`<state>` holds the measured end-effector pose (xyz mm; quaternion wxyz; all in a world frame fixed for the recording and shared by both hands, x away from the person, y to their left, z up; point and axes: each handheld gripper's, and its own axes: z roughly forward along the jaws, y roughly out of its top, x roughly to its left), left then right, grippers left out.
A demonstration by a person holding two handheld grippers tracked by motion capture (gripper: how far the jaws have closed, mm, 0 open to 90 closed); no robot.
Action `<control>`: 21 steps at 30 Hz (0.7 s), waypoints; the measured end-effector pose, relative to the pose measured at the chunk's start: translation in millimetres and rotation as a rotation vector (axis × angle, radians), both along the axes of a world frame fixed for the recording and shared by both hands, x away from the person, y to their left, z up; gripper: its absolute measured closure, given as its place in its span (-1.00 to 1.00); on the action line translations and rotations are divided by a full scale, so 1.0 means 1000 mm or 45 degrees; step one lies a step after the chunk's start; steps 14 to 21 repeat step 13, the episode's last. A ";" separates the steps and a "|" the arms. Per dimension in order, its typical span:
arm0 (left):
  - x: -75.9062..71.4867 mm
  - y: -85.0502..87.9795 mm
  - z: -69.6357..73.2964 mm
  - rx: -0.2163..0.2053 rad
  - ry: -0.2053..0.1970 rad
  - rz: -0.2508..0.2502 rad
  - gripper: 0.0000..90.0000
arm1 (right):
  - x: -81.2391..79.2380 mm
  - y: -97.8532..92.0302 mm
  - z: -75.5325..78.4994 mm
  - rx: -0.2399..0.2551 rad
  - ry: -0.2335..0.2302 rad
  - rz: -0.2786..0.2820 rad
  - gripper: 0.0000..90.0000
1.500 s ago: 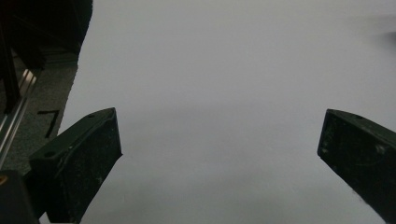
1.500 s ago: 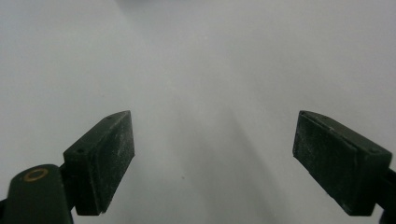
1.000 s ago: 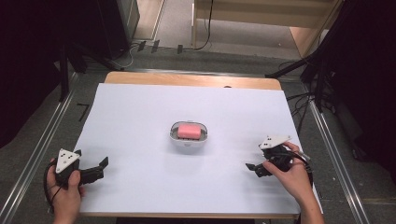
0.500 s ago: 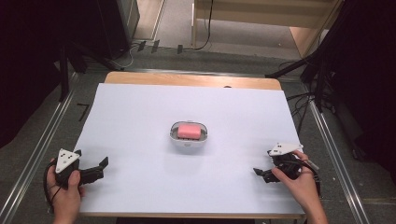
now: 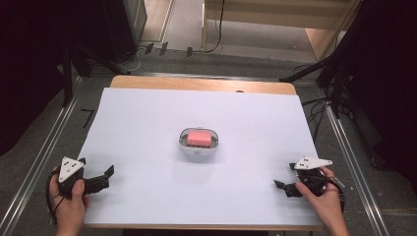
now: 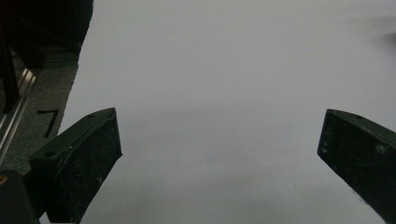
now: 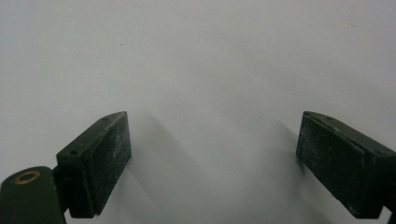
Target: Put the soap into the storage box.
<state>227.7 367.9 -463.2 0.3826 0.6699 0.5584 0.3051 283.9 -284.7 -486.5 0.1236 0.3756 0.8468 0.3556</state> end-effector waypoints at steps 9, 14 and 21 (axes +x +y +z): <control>0.000 0.000 0.000 -0.002 0.002 -0.005 -1.00 | -0.009 -0.010 -0.005 0.063 -0.047 -0.069 -0.77; 0.001 0.000 0.000 -0.003 0.009 -0.009 -1.00 | -0.009 -0.007 -0.006 0.021 -0.055 -0.073 -0.79; 0.001 0.000 0.000 -0.003 0.009 -0.009 -1.00 | -0.009 -0.007 -0.006 0.021 -0.055 -0.073 -0.79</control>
